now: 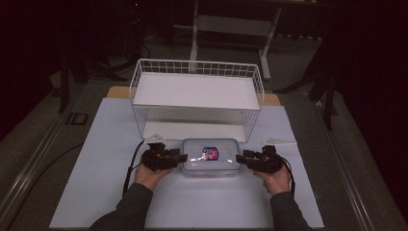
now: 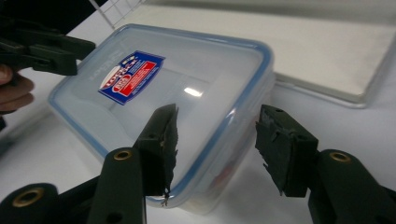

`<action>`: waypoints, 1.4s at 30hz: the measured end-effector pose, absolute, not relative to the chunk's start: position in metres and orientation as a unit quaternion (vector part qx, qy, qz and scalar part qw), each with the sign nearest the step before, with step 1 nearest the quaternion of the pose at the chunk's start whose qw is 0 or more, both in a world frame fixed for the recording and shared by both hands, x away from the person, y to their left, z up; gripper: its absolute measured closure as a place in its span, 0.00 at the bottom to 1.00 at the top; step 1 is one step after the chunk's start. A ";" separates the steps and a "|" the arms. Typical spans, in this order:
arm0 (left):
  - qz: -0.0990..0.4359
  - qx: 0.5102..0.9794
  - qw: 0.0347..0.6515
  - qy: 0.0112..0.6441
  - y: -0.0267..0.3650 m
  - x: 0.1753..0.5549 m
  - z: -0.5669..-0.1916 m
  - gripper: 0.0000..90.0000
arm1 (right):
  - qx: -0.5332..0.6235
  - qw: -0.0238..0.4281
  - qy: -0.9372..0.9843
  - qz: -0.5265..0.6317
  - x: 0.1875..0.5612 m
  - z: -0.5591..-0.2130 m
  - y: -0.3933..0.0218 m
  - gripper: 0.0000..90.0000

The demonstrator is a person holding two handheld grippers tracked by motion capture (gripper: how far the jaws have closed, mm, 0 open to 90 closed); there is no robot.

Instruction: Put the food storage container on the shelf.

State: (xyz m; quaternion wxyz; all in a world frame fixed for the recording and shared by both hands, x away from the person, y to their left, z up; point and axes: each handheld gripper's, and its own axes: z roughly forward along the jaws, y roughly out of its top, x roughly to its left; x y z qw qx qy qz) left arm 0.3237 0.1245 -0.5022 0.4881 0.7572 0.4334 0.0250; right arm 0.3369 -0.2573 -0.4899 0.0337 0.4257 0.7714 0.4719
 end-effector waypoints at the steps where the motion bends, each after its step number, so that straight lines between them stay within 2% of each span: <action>1: 0.025 0.757 0.488 0.433 0.124 0.324 -0.502 0.56 | 0.426 0.034 0.771 0.472 0.337 -0.490 -0.257 0.54; 6: 0.004 0.753 0.485 0.444 0.124 0.328 -0.504 0.51 | 0.433 0.012 0.768 0.472 0.342 -0.494 -0.255 0.54; 14: -0.035 0.738 0.490 0.462 0.127 0.335 -0.509 0.45 | 0.450 -0.017 0.759 0.471 0.349 -0.499 -0.256 0.44; 19: -0.077 0.720 0.498 0.477 0.125 0.341 -0.515 0.39 | 0.452 -0.032 0.758 0.469 0.351 -0.500 -0.257 0.44; 26: -0.110 0.706 0.497 0.492 0.127 0.344 -0.519 0.38 | 0.478 -0.085 0.733 0.476 0.356 -0.507 -0.262 0.44; 30: -0.160 0.681 0.510 0.501 0.132 0.347 -0.528 0.42 | 0.481 -0.093 0.729 0.478 0.356 -0.508 -0.263 0.44; 37: -0.169 0.682 0.504 0.502 0.132 0.345 -0.527 0.43 | 0.482 -0.118 0.721 0.483 0.357 -0.510 -0.264 0.50; 42: -0.144 0.700 0.501 0.488 0.129 0.338 -0.520 0.44 | 0.474 -0.119 0.730 0.478 0.353 -0.507 -0.265 0.50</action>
